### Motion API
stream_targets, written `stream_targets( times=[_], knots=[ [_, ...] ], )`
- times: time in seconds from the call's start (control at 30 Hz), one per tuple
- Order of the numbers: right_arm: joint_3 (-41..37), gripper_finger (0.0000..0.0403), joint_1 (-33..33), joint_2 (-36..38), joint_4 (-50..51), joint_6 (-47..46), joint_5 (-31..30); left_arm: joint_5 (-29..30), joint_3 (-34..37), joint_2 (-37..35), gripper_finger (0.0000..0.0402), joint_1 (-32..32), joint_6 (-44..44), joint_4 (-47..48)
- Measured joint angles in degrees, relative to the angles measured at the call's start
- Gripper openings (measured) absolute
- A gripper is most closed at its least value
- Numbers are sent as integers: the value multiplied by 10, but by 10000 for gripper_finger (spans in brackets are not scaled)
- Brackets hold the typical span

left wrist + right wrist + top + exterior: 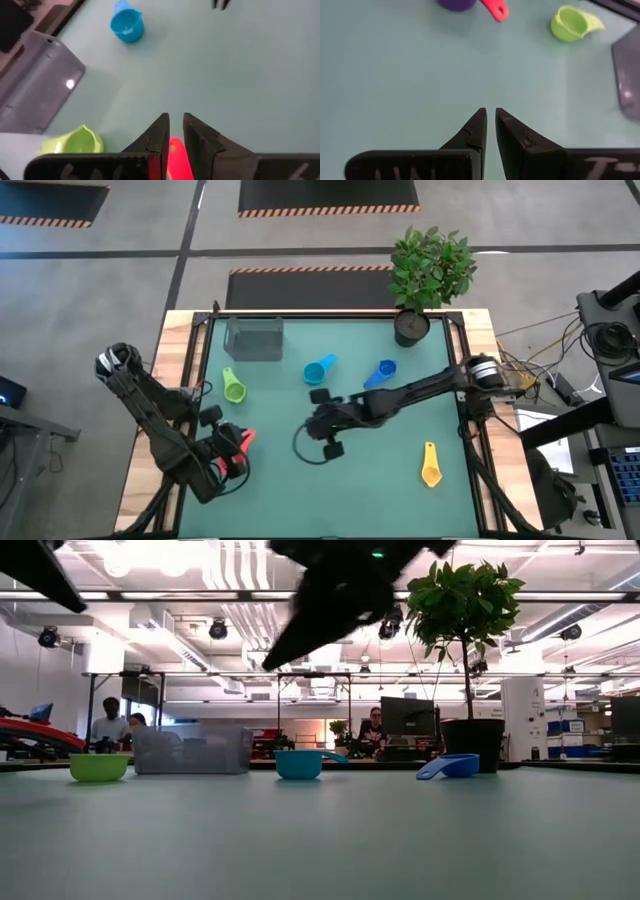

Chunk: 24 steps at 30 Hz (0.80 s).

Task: Nest measuring cups in basket
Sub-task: Stack the light blue measuring cup on top of the red measuring cup

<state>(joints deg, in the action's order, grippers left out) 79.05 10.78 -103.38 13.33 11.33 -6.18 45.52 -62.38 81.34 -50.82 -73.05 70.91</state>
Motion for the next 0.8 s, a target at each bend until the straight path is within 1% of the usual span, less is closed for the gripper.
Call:
stream_targets(
  times=[0.13,0.27,0.4,0.47,0.63,0.8],
  knots=[
    [-94,28,1,65,-34,-35,0,2,-2,0,38,26,41,-10],
    [-170,28,2,130,-67,-59,-12,5,-1,0,38,54,93,-45],
    [-243,28,6,191,-108,-61,-45,4,-1,0,38,90,183,-106],
    [-276,28,6,226,-134,-60,-50,5,-1,0,38,113,232,-146],
    [-358,28,7,314,-201,-38,-48,5,-1,0,38,166,351,-230],
    [-408,28,7,407,-219,-22,-40,-3,2,0,38,212,471,-323]
  ],
)
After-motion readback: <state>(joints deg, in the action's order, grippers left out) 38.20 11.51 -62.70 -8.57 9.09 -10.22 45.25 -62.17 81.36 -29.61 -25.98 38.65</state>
